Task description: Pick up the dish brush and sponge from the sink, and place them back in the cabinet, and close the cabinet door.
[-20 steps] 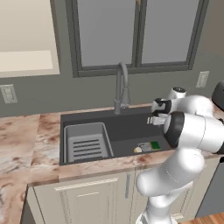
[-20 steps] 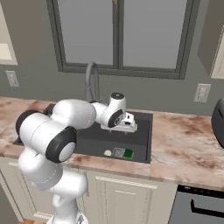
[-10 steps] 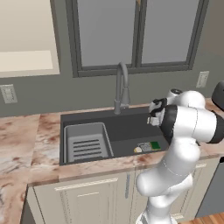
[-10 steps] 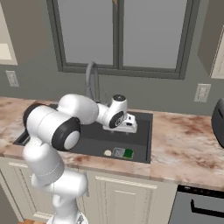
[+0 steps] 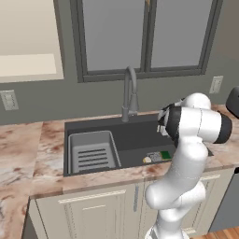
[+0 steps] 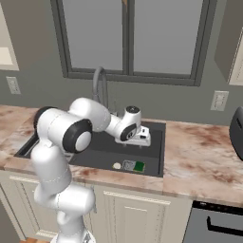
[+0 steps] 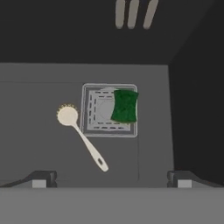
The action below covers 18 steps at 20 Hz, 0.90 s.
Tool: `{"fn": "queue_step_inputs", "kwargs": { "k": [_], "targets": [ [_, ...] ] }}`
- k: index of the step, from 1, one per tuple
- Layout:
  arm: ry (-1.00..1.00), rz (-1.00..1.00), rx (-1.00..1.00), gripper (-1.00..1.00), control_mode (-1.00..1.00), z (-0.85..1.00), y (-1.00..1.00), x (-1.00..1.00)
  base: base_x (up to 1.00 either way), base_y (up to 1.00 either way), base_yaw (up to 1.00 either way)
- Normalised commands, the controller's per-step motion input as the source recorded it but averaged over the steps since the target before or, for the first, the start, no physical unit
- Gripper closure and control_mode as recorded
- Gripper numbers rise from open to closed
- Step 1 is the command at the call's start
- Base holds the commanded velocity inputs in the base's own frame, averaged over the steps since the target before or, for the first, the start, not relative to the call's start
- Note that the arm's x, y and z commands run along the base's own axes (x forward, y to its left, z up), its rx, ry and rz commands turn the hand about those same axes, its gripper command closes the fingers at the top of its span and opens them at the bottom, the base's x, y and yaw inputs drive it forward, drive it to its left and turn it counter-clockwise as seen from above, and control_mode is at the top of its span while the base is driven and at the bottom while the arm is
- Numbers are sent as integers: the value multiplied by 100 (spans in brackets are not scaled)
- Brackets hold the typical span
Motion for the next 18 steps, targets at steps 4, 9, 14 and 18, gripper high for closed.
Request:
{"fn": "queue_step_inputs", "kwargs": {
  "k": [4, 9, 14, 18],
  "targets": [
    [0, 0, 0, -100, -100, -33, -17, 12, 0, 0, 0],
    [0, 0, 0, -100, -100, -29, -9, 18, 0, 0, 0],
    [0, 0, 0, -100, -100, -27, -7, 16, 0, 0, 0],
    [0, 0, 0, -100, -100, -25, 0, 22, 0, 0, 0]
  ]
}}
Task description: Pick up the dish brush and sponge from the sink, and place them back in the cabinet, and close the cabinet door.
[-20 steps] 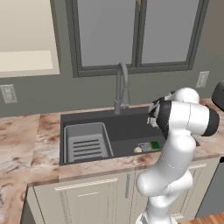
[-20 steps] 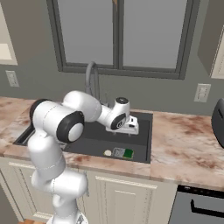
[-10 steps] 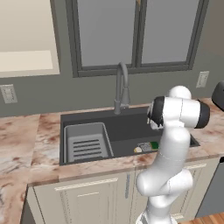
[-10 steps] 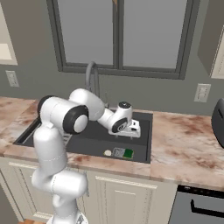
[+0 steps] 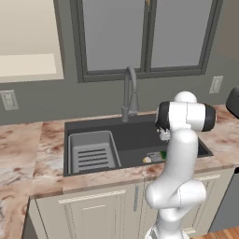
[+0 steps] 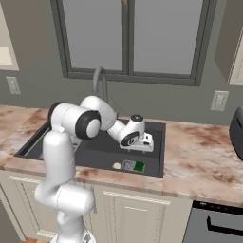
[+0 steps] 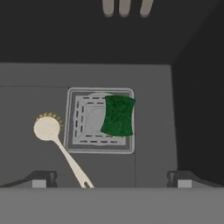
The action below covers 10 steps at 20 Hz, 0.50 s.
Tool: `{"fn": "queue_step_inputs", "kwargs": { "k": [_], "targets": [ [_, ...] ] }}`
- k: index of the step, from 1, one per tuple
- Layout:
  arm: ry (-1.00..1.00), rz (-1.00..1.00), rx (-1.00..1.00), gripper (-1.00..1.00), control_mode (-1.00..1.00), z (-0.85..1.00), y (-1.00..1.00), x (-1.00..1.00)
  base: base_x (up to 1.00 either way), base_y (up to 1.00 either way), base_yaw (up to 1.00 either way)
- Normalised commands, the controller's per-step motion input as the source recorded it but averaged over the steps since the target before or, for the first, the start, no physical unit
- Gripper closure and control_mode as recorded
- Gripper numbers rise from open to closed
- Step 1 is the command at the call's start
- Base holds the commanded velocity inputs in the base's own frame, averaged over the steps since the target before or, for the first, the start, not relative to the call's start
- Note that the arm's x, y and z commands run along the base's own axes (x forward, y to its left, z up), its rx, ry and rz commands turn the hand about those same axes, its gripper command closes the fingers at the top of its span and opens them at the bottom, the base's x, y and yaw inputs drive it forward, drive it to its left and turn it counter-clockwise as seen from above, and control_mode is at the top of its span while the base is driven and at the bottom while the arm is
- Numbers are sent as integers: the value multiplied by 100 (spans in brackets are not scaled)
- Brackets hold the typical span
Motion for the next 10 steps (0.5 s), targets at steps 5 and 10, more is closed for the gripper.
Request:
{"fn": "queue_step_inputs", "kwargs": {
  "k": [5, 10],
  "targets": [
    [0, 0, 0, -100, -100, -26, 0, 23, 0, 0, 0],
    [0, 0, 0, -100, -100, -24, -2, 23, 0, 0, 0]
  ]
}}
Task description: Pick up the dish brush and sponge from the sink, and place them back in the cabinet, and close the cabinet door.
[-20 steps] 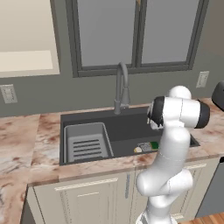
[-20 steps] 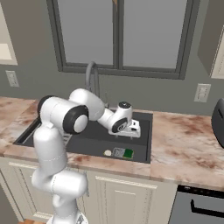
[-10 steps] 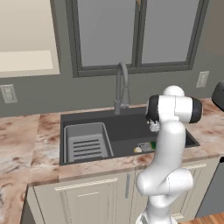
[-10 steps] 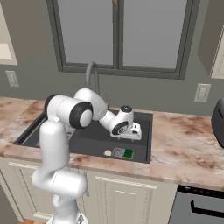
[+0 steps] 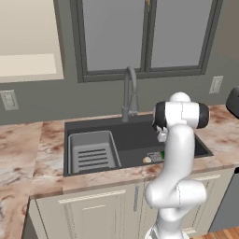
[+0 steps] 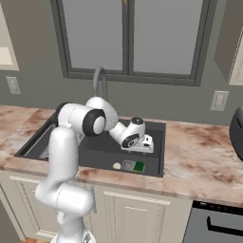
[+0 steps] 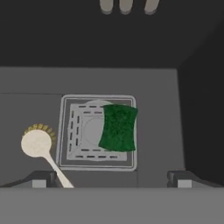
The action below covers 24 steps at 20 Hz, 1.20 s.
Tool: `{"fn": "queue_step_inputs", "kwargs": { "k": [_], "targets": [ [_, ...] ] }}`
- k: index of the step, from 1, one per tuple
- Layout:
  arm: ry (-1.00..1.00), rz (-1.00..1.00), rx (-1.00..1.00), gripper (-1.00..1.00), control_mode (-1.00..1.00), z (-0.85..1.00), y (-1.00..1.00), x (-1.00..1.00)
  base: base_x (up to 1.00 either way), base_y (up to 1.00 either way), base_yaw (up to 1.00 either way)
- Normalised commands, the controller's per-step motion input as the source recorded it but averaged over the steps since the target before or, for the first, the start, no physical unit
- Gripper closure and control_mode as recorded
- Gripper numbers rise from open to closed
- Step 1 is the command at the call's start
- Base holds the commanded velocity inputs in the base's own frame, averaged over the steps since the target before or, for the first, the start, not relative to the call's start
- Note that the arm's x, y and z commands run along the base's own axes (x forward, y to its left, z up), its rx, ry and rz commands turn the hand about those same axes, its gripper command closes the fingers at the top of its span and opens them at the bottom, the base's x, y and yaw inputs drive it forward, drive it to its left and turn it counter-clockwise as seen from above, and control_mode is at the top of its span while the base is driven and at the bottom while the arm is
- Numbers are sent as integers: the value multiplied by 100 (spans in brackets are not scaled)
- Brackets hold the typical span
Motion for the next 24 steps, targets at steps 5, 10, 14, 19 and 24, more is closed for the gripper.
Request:
{"fn": "queue_step_inputs", "kwargs": {
  "k": [5, 10, 14, 19, 24],
  "targets": [
    [0, 0, 0, -100, -100, -25, -5, 21, 0, 0, 0],
    [0, 0, 0, -100, -100, -25, -8, 23, 0, 0, 0],
    [0, 0, 0, -100, -100, -23, -8, 22, 0, 0, 0],
    [0, 0, 0, -100, -100, -14, -2, 7, 0, 0, 0],
    [0, 0, 0, -100, -100, -14, 0, 0, 0, 0, 0]
  ]
}}
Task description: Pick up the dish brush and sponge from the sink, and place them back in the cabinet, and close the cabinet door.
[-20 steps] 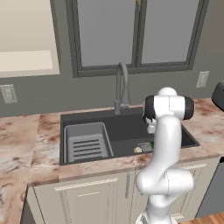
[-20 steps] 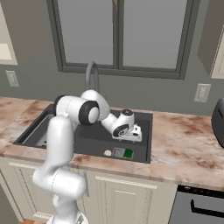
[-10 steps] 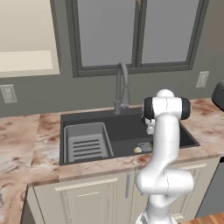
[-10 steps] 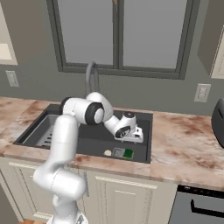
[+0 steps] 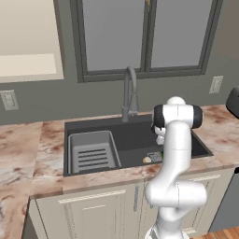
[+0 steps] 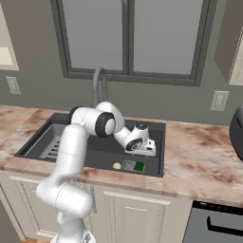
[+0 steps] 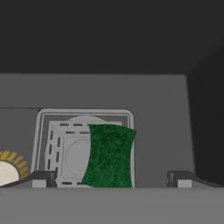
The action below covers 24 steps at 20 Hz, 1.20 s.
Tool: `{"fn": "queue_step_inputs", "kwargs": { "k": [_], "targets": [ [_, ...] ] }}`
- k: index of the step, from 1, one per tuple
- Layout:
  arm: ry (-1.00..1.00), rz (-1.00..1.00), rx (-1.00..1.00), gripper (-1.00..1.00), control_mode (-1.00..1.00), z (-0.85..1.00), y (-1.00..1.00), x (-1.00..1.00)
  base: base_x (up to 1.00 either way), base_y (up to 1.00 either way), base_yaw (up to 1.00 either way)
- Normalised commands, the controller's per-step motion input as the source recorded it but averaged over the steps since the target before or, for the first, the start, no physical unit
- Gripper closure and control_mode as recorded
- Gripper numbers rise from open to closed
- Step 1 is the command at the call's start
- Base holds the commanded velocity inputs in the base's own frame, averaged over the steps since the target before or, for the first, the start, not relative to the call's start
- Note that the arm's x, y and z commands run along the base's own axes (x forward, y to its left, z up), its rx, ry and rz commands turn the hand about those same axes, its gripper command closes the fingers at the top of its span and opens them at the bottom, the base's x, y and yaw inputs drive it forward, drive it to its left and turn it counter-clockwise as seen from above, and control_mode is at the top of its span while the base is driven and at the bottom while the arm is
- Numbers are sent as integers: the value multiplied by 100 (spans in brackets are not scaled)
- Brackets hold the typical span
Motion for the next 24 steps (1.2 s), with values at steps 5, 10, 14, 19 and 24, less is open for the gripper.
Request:
{"fn": "queue_step_inputs", "kwargs": {
  "k": [5, 10, 14, 19, 24],
  "targets": [
    [0, 0, 0, -100, -100, -13, 0, 0, 0, 0, 0],
    [0, 0, 0, -100, -100, -17, 0, 0, 0, 0, 0],
    [0, 0, 0, -100, -100, -21, 0, 0, 0, 0, 0],
    [0, 0, 0, -100, -100, -17, 0, 0, 0, 0, 0],
    [0, 0, 0, -100, -100, -12, 0, 0, 0, 0, 0]
  ]
}}
